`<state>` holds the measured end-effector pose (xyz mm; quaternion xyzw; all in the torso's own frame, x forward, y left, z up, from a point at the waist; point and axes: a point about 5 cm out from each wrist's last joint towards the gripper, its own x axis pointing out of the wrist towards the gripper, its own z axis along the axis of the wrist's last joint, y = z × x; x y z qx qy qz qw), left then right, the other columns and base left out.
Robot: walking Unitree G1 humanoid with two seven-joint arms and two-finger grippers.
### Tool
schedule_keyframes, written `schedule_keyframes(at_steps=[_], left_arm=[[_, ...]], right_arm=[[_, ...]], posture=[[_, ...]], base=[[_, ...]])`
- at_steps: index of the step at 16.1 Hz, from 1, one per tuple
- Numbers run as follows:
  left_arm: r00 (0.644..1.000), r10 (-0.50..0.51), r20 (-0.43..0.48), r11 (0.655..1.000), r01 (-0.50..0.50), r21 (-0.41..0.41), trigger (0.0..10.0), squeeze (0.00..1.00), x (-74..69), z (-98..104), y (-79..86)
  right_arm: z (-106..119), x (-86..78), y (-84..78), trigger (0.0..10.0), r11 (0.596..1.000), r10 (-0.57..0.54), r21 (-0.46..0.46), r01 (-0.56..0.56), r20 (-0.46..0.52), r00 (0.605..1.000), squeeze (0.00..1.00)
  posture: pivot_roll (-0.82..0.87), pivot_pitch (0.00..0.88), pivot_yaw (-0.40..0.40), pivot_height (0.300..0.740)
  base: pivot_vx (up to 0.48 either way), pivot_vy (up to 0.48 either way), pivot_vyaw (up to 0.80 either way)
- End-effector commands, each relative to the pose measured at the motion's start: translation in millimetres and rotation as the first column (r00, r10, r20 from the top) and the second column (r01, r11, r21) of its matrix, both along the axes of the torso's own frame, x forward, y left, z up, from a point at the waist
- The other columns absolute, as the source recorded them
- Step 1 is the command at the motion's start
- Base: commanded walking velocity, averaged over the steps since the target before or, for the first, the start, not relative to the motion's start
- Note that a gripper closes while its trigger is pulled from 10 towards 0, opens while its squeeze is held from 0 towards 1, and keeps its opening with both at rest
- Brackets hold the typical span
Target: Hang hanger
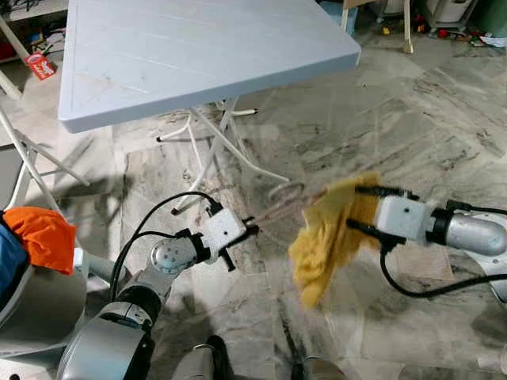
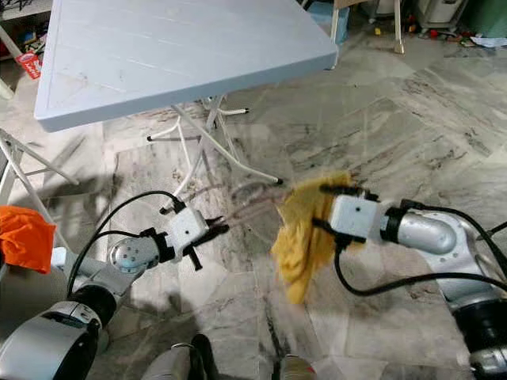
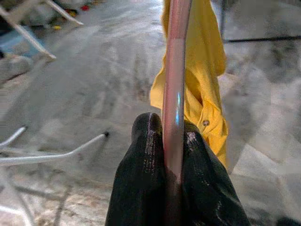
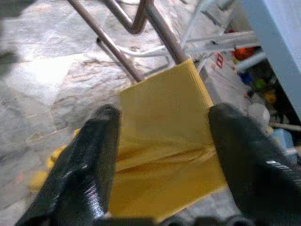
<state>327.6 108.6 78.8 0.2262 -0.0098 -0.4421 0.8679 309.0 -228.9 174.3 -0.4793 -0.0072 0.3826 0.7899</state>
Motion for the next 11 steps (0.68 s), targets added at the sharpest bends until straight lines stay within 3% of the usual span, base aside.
schedule_keyframes(at_steps=[1, 3, 6, 7, 8, 11], left_arm=[[0.999, 0.030, 0.025, 0.998, -0.029, -0.048, 0.0, 0.00, -1.1, 1.3, 0.8], [0.998, 0.058, 0.037, 0.996, -0.056, -0.064, 0.0, 0.00, -2.9, -0.8, 1.1], [0.994, 0.098, 0.043, 0.991, -0.094, -0.098, 0.0, 0.00, -4.1, -2.2, 0.6], [0.989, 0.132, 0.063, 0.983, -0.123, -0.133, 0.0, 0.00, -5.2, -1.5, -0.3], [0.986, 0.152, 0.074, 0.978, -0.139, -0.153, 0.0, 0.00, -5.4, -0.7, -0.1], [0.986, 0.152, 0.074, 0.978, -0.139, -0.153, 0.0, 0.00, -5.4, -0.7, -0.1]], right_arm=[[5.4, 3.3, -2.4, 10.0, 1.000, -0.027, 0.012, 0.027, 0.049, 0.998, 1.00], [10.0, 11.9, -4.5, 10.0, 0.989, -0.142, 0.070, 0.133, 0.145, 0.979, 1.00], [-5.5, 10.8, 2.6, 10.0, 0.962, -0.228, 0.179, 0.205, 0.120, 0.966, 0.98], [-31.6, 5.0, 12.7, 10.0, 0.939, -0.275, 0.228, 0.256, 0.052, 0.960, 0.11], [-43.3, 1.5, 17.2, 10.0, 0.928, -0.292, 0.247, 0.278, 0.021, 0.956, 0.00], [-43.3, 1.5, 17.2, 10.0, 0.928, -0.292, 0.247, 0.278, 0.021, 0.956, 0.00]], posture=[[-0.23, 0.183, 0.052, 0.740], [-0.23, 0.184, 0.049, 0.740], [-0.23, 0.182, 0.045, 0.740], [-0.22, 0.181, 0.045, 0.740], [-0.22, 0.182, 0.045, 0.740], [-0.22, 0.182, 0.045, 0.740]], base=[[0.000, 0.000, 0.00], [0.000, 0.000, 0.00], [0.000, 0.000, 0.00], [0.000, 0.000, 0.00], [0.000, 0.000, 0.00], [0.000, 0.000, 0.00]])
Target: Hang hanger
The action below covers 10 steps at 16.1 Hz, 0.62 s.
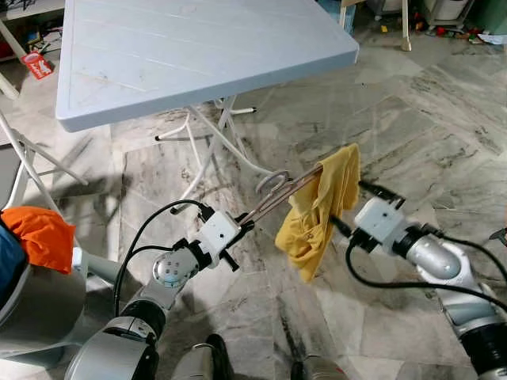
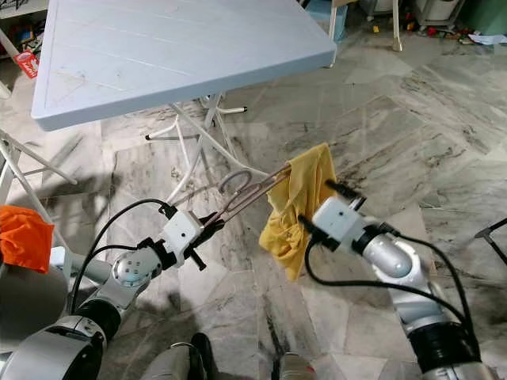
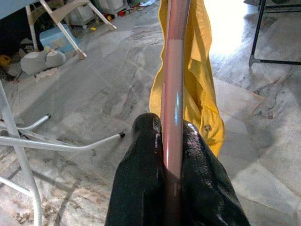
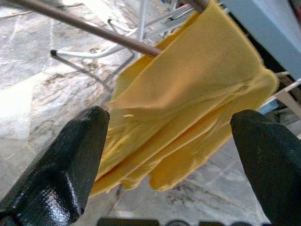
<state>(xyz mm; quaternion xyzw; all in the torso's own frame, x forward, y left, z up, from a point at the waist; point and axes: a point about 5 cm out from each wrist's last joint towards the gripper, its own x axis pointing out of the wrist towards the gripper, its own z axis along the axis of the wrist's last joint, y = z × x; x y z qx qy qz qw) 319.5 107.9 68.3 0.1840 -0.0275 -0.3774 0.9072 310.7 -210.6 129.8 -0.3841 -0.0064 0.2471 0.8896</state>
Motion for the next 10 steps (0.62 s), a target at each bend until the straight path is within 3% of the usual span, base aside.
schedule_keyframes(at_steps=[1, 10], left_arm=[[0.998, 0.013, 0.065, 0.999, -0.010, -0.036, 0.0, 0.00, 2.7, 9.9, 0.6], [0.998, 0.013, 0.065, 0.999, -0.010, -0.036, 0.0, 0.00, 2.7, 9.9, 0.6]], right_arm=[[1.2, -0.2, -1.1, 10.0, 1.000, -0.001, -0.004, 0.001, 0.002, 1.000, 0.00], [1.2, -0.2, -1.1, 10.0, 1.000, -0.001, -0.004, 0.001, 0.002, 1.000, 0.00]], posture=[[-0.22, 0.182, 0.045, 0.740], [-0.22, 0.182, 0.045, 0.740]], base=[[0.000, 0.000, 0.00], [0.000, 0.000, 0.00]])
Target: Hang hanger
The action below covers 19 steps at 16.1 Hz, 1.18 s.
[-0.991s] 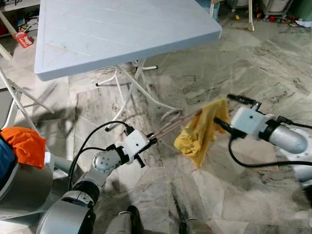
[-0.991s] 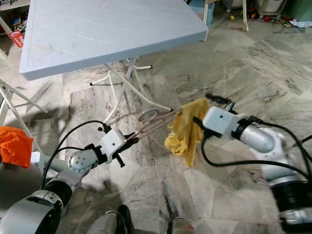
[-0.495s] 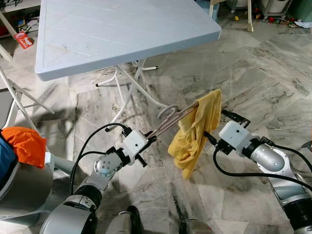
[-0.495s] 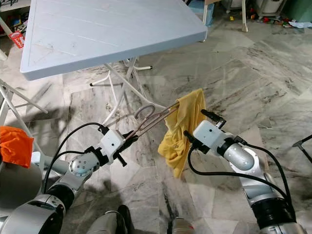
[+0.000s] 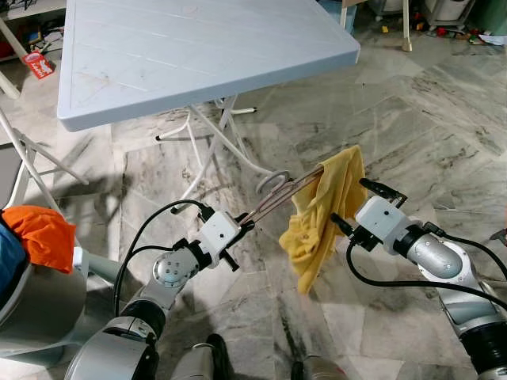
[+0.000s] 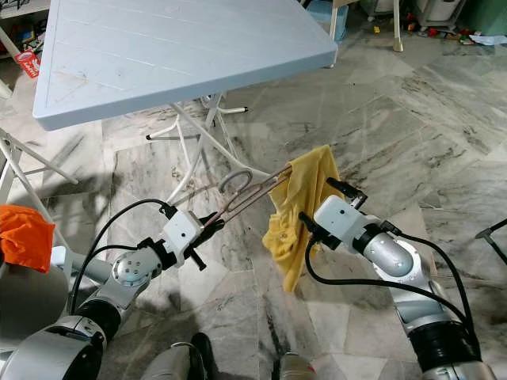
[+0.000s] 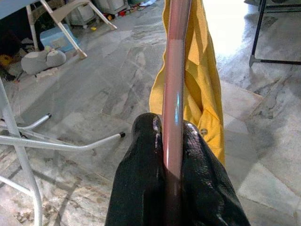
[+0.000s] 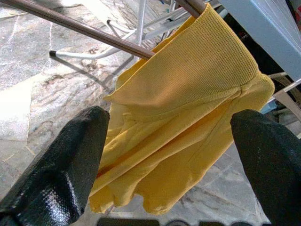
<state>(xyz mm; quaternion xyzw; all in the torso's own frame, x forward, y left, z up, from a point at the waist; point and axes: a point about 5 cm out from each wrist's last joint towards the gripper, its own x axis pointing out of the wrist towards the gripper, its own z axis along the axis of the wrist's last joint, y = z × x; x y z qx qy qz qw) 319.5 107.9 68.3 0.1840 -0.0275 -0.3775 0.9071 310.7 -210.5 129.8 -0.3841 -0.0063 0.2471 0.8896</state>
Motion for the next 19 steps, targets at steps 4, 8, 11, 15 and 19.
schedule_keyframes(at_steps=[4, 8, 11, 15, 19], left_arm=[[0.997, 0.022, 0.071, 0.999, -0.019, -0.043, 0.0, 0.00, 2.5, 10.1, 0.6], [0.986, 0.083, 0.148, 0.980, -0.054, -0.190, 0.0, 0.00, 1.9, 23.1, -12.1], [0.985, 0.091, 0.146, 0.981, -0.063, -0.185, 0.0, 0.00, 2.7, 23.0, -8.8], [0.990, 0.056, 0.128, 0.981, -0.031, -0.191, 0.0, 0.00, 0.4, 21.4, -13.3], [0.996, -0.037, 0.084, 0.980, 0.052, -0.190, 0.0, 0.00, -8.1, 13.5, -26.0]], right_arm=[[-2.3, -1.4, 0.6, 10.0, 1.000, -0.019, 0.004, 0.019, -0.003, 1.000, 0.00], [-50.9, 1.7, 13.2, 10.0, 0.676, -0.390, 0.551, 0.489, -0.296, 0.872, 0.00], [-53.7, 1.1, 17.9, 10.0, 0.634, -0.414, 0.592, 0.498, -0.285, 0.865, 0.00], [-51.0, 1.7, 32.3, 10.0, 0.611, -0.377, 0.636, 0.470, -0.288, 0.880, 0.00], [-51.0, 1.2, 43.0, 10.0, 0.477, -0.361, 0.751, 0.456, -0.306, 0.881, 0.00]], posture=[[-0.22, 0.182, 0.045, 0.740], [-0.19, 0.174, 0.067, 0.740], [-0.18, 0.171, 0.090, 0.740], [-0.18, 0.174, 0.103, 0.740], [-0.17, 0.176, 0.115, 0.740]], base=[[0.000, 0.000, 0.00], [0.000, 0.000, 0.00], [0.000, 0.000, 0.00], [0.000, 0.000, 0.00], [0.000, 0.000, 0.00]])
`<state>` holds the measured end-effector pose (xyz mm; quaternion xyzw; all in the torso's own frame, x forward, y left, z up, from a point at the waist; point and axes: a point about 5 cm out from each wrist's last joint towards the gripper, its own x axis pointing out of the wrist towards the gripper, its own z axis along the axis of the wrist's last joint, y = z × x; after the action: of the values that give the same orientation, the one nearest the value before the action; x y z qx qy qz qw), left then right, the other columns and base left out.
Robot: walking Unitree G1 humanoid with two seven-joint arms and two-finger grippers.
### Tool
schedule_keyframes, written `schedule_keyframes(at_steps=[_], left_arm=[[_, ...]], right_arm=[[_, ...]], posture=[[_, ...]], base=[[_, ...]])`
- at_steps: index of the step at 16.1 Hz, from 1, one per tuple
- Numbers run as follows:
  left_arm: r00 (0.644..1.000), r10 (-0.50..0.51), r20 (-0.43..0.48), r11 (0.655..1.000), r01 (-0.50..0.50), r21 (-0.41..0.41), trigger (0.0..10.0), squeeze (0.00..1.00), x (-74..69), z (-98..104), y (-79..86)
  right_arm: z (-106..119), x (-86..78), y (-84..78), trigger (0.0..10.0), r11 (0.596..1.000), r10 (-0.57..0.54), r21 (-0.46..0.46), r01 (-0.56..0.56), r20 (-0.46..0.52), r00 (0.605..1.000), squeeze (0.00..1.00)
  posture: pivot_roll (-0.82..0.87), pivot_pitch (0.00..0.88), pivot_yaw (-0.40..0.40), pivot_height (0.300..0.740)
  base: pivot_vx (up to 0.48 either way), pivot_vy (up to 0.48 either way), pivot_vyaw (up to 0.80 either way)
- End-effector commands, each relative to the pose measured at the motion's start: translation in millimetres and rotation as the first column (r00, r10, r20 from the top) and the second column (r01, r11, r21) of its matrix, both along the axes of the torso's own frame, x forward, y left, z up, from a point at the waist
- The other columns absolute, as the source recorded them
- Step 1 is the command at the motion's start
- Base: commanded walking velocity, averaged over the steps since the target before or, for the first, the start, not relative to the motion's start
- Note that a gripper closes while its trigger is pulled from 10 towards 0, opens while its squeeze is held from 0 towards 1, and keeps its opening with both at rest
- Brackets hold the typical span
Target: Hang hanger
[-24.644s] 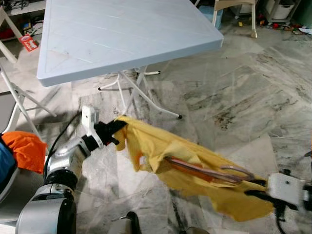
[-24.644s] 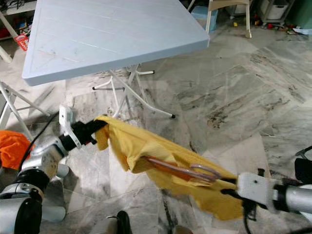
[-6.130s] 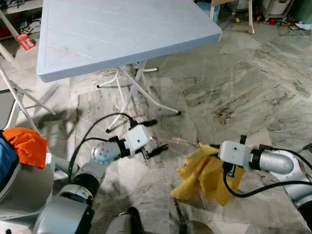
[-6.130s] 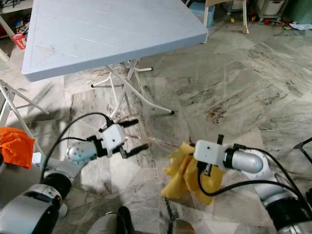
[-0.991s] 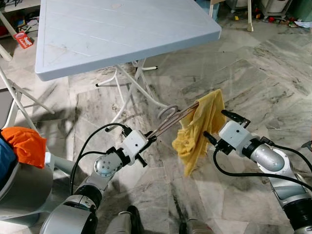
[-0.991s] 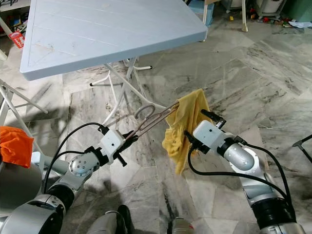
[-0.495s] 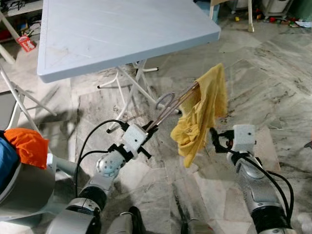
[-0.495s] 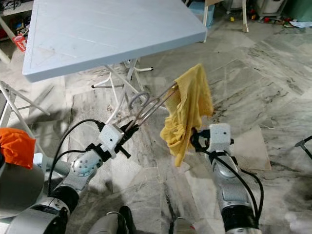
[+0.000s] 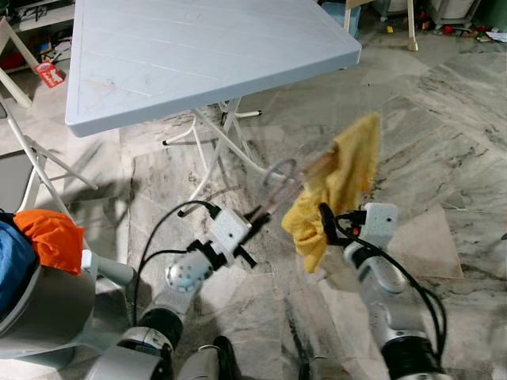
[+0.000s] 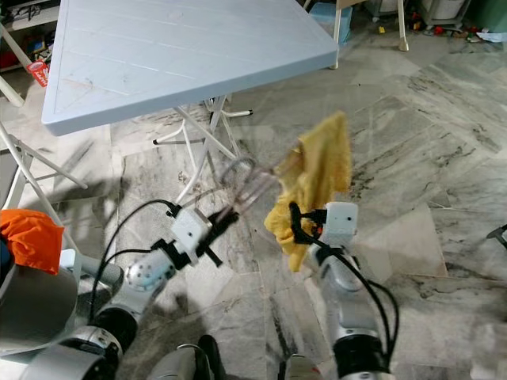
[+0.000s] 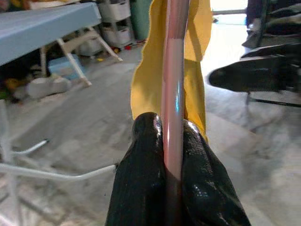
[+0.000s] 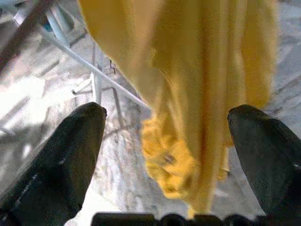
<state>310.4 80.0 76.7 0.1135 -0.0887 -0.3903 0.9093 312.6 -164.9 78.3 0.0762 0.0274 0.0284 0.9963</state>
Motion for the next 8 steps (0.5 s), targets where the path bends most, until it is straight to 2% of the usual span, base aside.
schedule_keyframes(at_steps=[1, 4, 6, 7, 8], left_arm=[[1.000, -0.015, 0.013, 1.000, 0.015, -0.017, 0.0, 0.00, -1.4, 2.3, -0.7], [0.998, -0.063, -0.009, 0.998, 0.063, -0.025, 0.0, 0.00, -6.7, -1.5, -6.6], [0.996, -0.084, -0.001, 0.996, 0.084, -0.032, 0.0, 0.00, -9.9, -1.8, -8.6], [0.995, -0.096, -0.002, 0.994, 0.096, -0.044, 0.0, 0.00, -11.3, -1.8, -8.5], [0.994, -0.110, -0.002, 0.993, 0.109, -0.050, 0.0, 0.00, -12.6, -1.9, -8.6]], right_arm=[[-0.5, -0.2, -0.7, 10.0, 0.998, -0.036, 0.056, 0.035, 0.013, 0.999, 0.00], [-3.3, 4.2, 4.9, 10.0, 0.997, -0.048, 0.054, 0.047, 0.015, 0.999, 0.00], [-1.3, 11.3, -2.9, 10.0, 0.993, -0.117, -0.015, 0.117, 0.013, 0.993, 0.00], [0.2, 15.2, -7.5, 10.0, 0.989, -0.145, -0.013, 0.146, 0.011, 0.989, 0.00], [0.5, 17.4, -9.3, 7.6, 0.988, -0.152, -0.011, 0.152, 0.008, 0.988, 0.00]], posture=[[-0.17, 0.176, 0.116, 0.740], [-0.17, 0.173, 0.117, 0.740], [-0.16, 0.173, 0.117, 0.740], [-0.16, 0.172, 0.109, 0.740], [-0.15, 0.172, 0.109, 0.740]], base=[[0.000, 0.000, 0.00], [0.000, 0.000, 0.00], [0.000, 0.000, 0.00], [0.000, 0.000, 0.00], [0.000, 0.000, 0.00]])
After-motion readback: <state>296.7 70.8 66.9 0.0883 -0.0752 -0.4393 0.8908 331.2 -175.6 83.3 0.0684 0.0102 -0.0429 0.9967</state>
